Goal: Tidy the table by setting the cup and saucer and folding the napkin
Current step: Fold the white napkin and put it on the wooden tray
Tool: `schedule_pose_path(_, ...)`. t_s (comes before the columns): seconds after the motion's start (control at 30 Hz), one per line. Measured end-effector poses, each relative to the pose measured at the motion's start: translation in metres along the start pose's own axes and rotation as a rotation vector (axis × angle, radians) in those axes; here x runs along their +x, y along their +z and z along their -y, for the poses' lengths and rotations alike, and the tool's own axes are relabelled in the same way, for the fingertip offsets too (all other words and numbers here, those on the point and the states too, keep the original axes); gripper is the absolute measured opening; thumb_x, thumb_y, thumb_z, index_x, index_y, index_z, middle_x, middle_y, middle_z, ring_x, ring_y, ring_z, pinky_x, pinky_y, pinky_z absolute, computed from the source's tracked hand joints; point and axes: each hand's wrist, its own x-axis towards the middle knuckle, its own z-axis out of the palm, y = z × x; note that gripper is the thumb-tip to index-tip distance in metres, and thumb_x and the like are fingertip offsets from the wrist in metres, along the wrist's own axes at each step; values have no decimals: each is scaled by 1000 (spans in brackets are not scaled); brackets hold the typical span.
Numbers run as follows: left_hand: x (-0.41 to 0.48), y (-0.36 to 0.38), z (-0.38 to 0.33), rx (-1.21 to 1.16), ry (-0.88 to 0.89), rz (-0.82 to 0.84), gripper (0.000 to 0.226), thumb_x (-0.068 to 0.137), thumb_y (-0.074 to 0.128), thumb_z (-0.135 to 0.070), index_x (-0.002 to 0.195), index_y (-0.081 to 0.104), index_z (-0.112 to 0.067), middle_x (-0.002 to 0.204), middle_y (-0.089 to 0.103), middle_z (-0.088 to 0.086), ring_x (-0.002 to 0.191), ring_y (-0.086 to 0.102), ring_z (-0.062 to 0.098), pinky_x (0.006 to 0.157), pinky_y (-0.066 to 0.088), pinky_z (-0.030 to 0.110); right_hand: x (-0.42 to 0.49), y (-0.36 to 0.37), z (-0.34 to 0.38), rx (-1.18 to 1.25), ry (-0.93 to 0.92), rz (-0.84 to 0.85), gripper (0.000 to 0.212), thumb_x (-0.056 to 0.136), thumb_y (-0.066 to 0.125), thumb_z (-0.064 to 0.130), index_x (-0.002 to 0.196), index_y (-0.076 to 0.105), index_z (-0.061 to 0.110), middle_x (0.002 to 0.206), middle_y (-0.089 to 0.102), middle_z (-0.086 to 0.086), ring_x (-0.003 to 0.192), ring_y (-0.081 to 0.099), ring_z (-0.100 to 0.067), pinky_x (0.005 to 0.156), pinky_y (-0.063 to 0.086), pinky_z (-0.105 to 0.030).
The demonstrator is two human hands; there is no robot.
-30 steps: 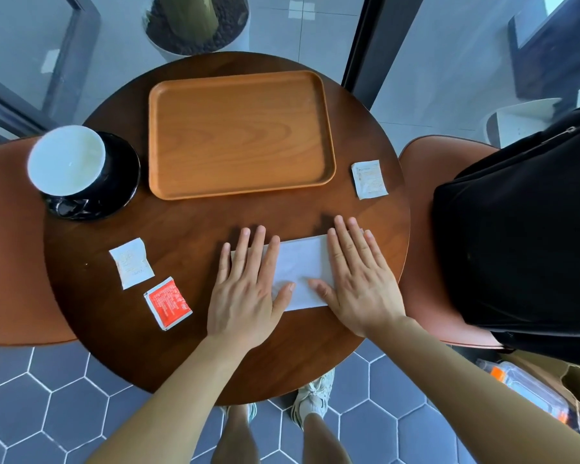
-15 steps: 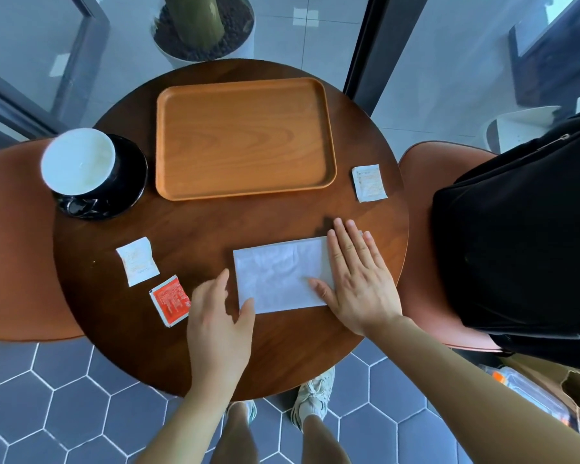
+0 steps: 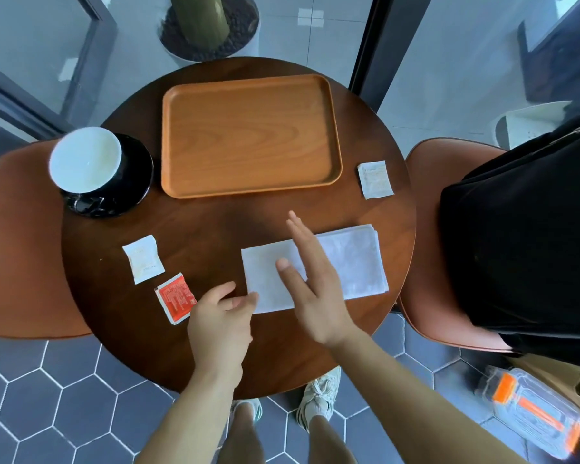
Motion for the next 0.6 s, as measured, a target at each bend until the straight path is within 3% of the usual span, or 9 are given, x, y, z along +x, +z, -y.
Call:
schedule_pose_path(0.07,1,0,-2,-58,-48,18,42,85,80,-27,123,67,-18,94,78,-4,89,73,17,75,60,44,3,9,-2,75,107,-26,54,102,47,38,154,34,30,161,27,21,148,21,4,123,24,-33)
schedule_pose_path(0.1,2,0,-4,-83,-67,30,41,84,80,-26,122,68,-17,92,78,-4,90,73,16,75,58,43,3,12,-4,91,132,-36,54,102,48,37,154,34,30,161,28,21,148,22,4,123,24,-35)
schedule_pose_path(0.27,2,4,-8,-81,-81,109,25,86,78,-25,110,75,-17,78,76,-8,83,69,16,61,51,29,3,9,-7,172,184,-44,53,100,48,39,152,37,33,158,32,24,144,27,6,121,26,-31)
schedule_pose_path(0.4,3,3,-6,-81,-74,120,7,89,76,-24,95,76,-22,79,77,-11,79,73,18,52,54,25,6,8,-1,171,148,-30,54,98,48,42,150,36,39,157,32,26,143,28,7,117,26,-21)
schedule_pose_path(0.5,0,2,-5,-98,-26,115,8,89,75,-20,85,75,-27,80,78,-11,79,74,12,54,56,23,5,11,-2,202,166,-22,55,98,48,41,152,36,36,157,33,25,144,28,5,120,27,-29)
schedule_pose_path(0.6,-2,-1,-3,-124,-2,86,6,89,75,-19,92,76,-24,84,78,-9,83,74,8,55,56,21,1,15,-4,223,152,-36,56,98,49,40,152,37,33,157,34,25,146,29,1,121,28,-34)
